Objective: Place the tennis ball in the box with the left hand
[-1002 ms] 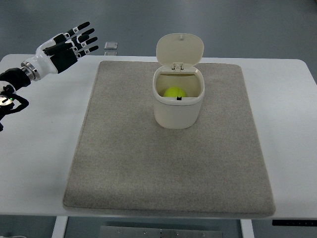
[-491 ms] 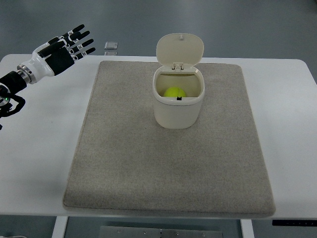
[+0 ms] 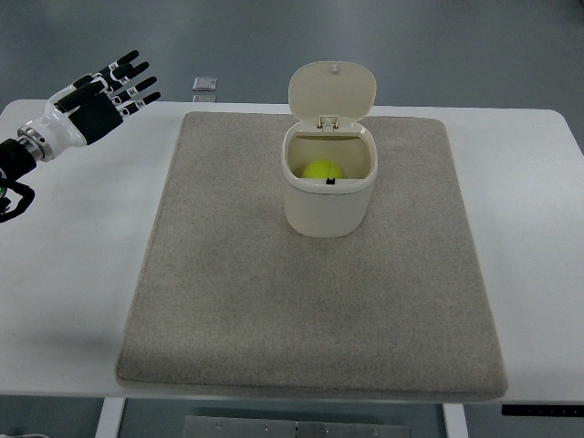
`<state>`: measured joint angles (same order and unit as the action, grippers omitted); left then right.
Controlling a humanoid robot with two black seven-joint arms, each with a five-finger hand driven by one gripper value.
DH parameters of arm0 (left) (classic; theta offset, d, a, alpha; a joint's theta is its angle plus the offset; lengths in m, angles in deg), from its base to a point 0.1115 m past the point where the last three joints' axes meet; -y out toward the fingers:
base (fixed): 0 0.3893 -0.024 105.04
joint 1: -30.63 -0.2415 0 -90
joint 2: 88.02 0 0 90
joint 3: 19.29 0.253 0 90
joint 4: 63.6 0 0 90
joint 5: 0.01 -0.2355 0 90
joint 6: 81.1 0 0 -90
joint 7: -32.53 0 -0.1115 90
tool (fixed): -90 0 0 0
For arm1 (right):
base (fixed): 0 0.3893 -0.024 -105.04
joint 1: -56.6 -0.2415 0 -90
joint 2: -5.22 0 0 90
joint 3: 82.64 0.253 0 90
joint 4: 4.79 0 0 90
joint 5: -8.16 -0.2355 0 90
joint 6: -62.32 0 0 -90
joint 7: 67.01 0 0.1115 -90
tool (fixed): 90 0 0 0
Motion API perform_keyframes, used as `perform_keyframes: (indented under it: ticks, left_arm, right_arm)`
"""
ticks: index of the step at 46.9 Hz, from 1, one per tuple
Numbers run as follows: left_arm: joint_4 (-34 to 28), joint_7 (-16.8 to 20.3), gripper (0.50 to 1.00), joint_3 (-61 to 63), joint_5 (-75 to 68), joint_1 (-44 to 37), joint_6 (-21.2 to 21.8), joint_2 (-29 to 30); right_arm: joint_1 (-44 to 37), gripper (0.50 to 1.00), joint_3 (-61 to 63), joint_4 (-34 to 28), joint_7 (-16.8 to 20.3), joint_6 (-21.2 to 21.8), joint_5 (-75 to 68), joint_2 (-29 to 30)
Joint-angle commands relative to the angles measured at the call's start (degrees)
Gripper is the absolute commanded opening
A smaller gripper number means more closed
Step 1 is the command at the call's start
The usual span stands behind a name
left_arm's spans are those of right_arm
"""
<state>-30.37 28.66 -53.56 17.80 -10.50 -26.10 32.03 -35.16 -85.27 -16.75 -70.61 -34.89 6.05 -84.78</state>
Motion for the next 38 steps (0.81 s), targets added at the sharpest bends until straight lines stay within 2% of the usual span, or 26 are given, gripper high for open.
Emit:
perform_keyframes:
  ticks: [1,38]
  left_arm:
    - [0.1,0.1,0.994,0.0,-0.4,0.0,0.0,-0.1]
    - [0.2,0.0,0.996,-0.3,-0.1,0.3,0.0,-0.1]
  right_arm:
    - [0.0,0.901,0.0,0.0,0.0,0.0,0.0,0.0]
    - [0.0,0.901,0.0,-0.6,0.0,0.1,-0.1,0.0]
